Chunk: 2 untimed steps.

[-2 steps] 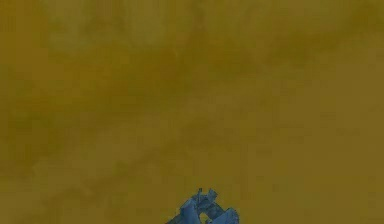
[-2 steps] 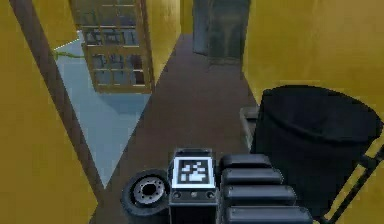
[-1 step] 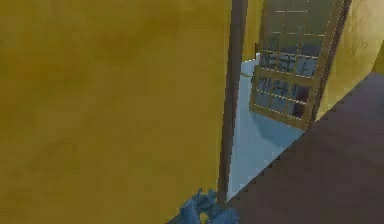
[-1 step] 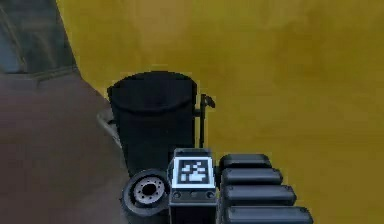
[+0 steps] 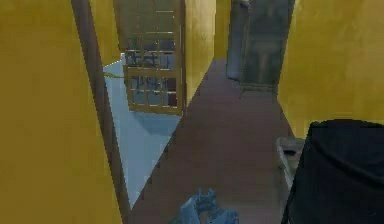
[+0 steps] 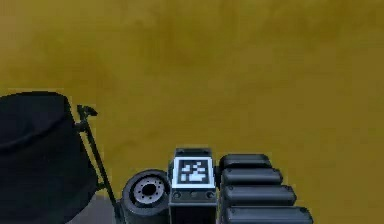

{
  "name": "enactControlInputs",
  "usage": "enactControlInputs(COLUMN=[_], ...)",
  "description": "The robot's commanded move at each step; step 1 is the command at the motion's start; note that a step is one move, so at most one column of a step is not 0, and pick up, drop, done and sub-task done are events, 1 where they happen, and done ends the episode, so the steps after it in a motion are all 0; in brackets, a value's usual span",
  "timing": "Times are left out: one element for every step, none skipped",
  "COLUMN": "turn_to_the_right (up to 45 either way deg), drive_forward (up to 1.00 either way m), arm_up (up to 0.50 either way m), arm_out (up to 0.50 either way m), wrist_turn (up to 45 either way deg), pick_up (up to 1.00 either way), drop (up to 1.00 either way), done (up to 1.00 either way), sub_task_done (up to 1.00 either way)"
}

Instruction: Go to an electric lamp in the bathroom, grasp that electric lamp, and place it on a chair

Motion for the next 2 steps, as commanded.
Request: enactControlInputs(turn_to_the_right=[0.0, 6.0], drive_forward=[1.0, 0.0], arm_up=[0.0, 0.0], arm_out=[0.0, 0.0], wrist_turn=[0.0, 0.0], pick_up=[0.0, 0.0], drop=[0.0, 0.0], done=[0.0, 0.0], sub_task_done=[0.0, 0.0])
